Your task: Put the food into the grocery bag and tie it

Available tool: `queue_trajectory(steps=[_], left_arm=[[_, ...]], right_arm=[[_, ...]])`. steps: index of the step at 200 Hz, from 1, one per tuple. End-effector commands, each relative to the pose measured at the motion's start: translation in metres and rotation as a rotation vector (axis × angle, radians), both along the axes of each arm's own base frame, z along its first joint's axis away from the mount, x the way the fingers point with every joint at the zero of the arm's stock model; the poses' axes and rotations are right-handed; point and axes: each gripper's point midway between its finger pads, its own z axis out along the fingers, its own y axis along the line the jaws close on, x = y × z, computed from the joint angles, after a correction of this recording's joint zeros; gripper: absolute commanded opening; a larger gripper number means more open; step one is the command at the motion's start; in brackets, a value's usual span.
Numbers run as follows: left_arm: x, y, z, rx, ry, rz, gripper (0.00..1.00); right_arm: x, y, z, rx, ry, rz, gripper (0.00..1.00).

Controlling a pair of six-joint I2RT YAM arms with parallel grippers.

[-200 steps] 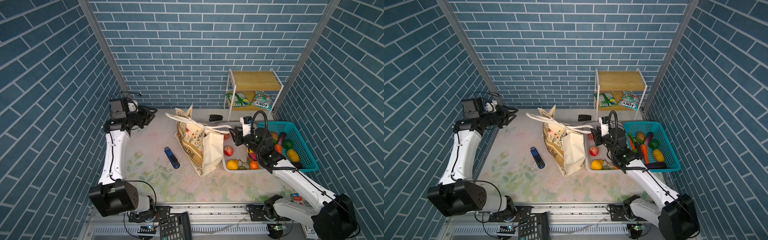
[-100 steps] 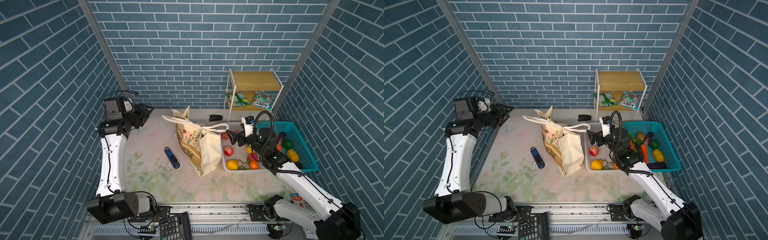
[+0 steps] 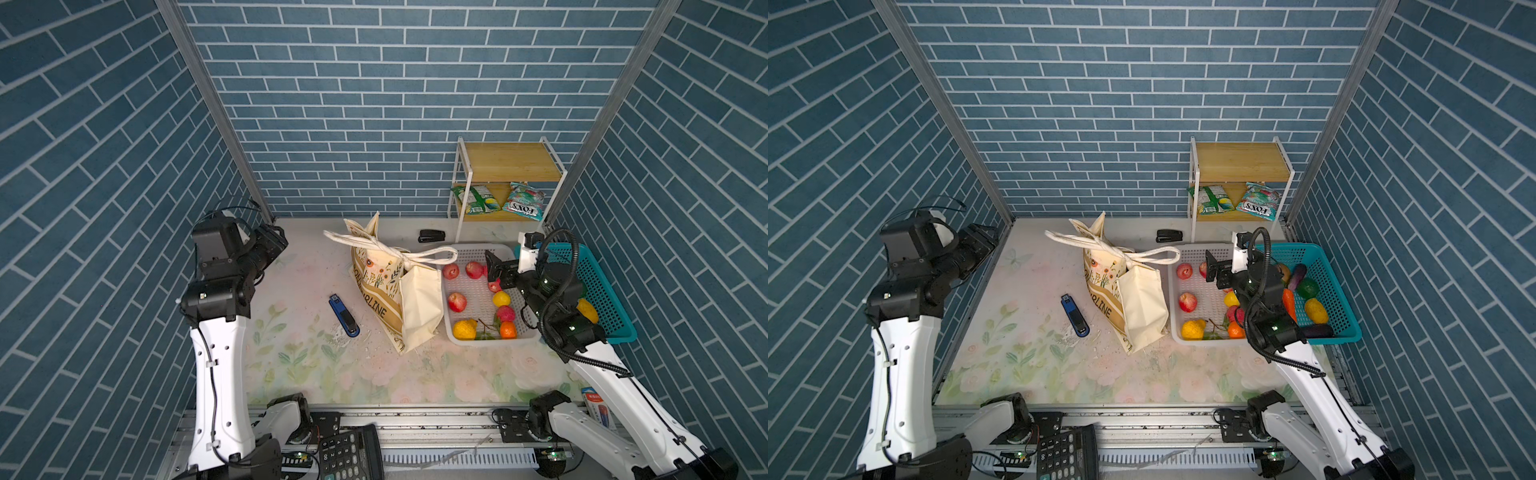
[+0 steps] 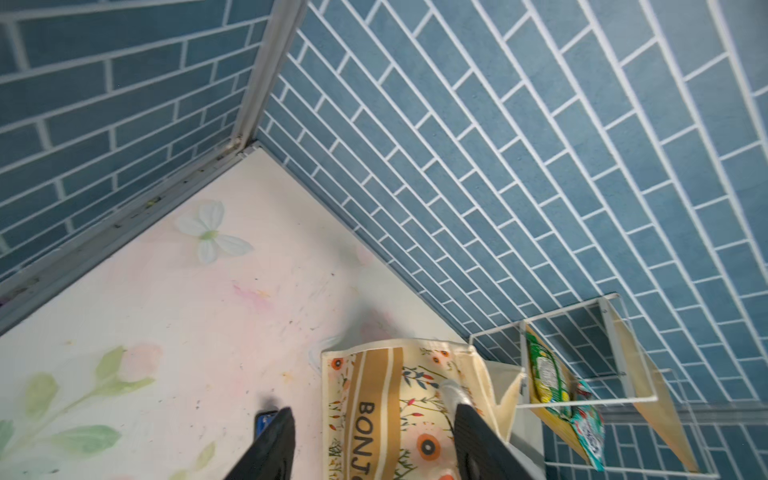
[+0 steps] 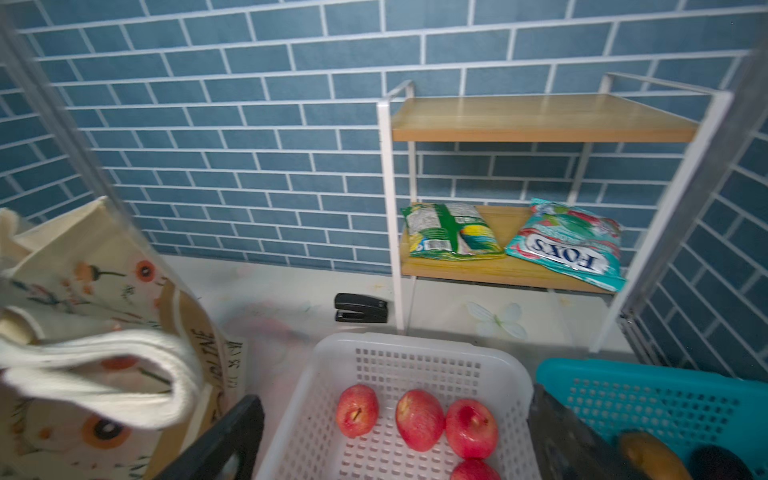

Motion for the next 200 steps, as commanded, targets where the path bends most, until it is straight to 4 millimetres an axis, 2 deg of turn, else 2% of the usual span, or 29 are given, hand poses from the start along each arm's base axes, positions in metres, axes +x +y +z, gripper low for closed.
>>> queue_trajectory(steps=[1,35,64,69,72,144,200], left_arm=[[-0.007,0.022,-0.009,0.099,-0.012,0.106,0.63],[-0.013,0.031,-0.035,0.144,0.026,0.143,0.66],[-0.014,0.035,-0.060,0.166,0.060,0.156,0.89],[-0.014,0.036,-0.063,0.173,0.062,0.158,0.98],[-0.014,0.037,-0.065,0.177,0.062,0.160,0.99],[-0.026,0.060,-0.093,0.348,0.056,0.248,1.00],[-0.020,0.065,-0.145,0.419,0.112,0.228,1.00]], right_arm=[[0.001,-0.037,-0.019,0.021,0.040,-0.192,0.99],[0.000,-0.063,-0.042,0.063,0.064,-0.308,0.98],[0.000,-0.075,-0.061,0.087,0.078,-0.362,0.98],[0.000,-0.077,-0.064,0.092,0.078,-0.372,0.98],[0.000,-0.078,-0.065,0.096,0.075,-0.377,0.98],[-0.003,-0.107,-0.097,0.048,0.063,-0.483,0.98],[0.002,-0.121,-0.128,-0.035,0.096,-0.481,0.98]])
